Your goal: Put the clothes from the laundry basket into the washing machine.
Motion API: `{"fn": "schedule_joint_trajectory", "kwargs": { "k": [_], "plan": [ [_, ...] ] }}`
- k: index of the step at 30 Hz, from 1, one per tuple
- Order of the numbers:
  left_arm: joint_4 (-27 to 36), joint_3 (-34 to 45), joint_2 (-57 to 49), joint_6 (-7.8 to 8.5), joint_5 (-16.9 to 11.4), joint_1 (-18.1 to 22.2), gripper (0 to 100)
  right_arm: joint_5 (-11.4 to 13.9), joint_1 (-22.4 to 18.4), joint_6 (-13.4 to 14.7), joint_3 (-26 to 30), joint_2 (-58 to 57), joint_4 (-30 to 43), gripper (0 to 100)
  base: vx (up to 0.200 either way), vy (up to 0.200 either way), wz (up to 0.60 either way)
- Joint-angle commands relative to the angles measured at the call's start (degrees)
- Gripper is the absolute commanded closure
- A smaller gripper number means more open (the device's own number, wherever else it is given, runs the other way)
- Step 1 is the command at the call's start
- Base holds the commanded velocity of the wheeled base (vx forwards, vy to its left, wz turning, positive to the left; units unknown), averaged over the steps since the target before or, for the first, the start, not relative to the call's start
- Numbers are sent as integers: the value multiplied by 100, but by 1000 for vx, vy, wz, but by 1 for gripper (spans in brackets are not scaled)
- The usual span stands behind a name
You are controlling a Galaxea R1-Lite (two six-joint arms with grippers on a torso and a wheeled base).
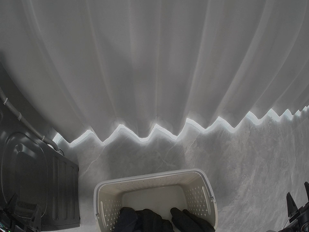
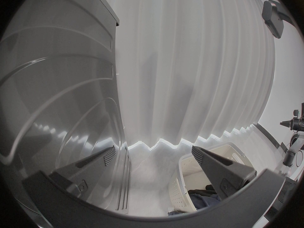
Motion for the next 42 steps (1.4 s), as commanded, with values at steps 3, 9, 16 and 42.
{"fn": "schedule_joint_trajectory", "kwargs": {
  "k": [3, 9, 16, 42],
  "plan": [
    [-1, 101, -68, -4, 1, 0, 0, 1, 0, -1, 101, -94, -1, 0, 0, 0, 0],
    [-1, 92, -68, -12, 1, 0, 0, 1, 0, -1, 101, -94, -1, 0, 100, 0, 0],
    [-1, 101, -68, -4, 1, 0, 0, 1, 0, -1, 101, -94, -1, 0, 0, 0, 0],
    [-1, 101, -68, -12, 1, 0, 0, 1, 0, -1, 101, -94, -1, 0, -38, 0, 0]
  ]
}}
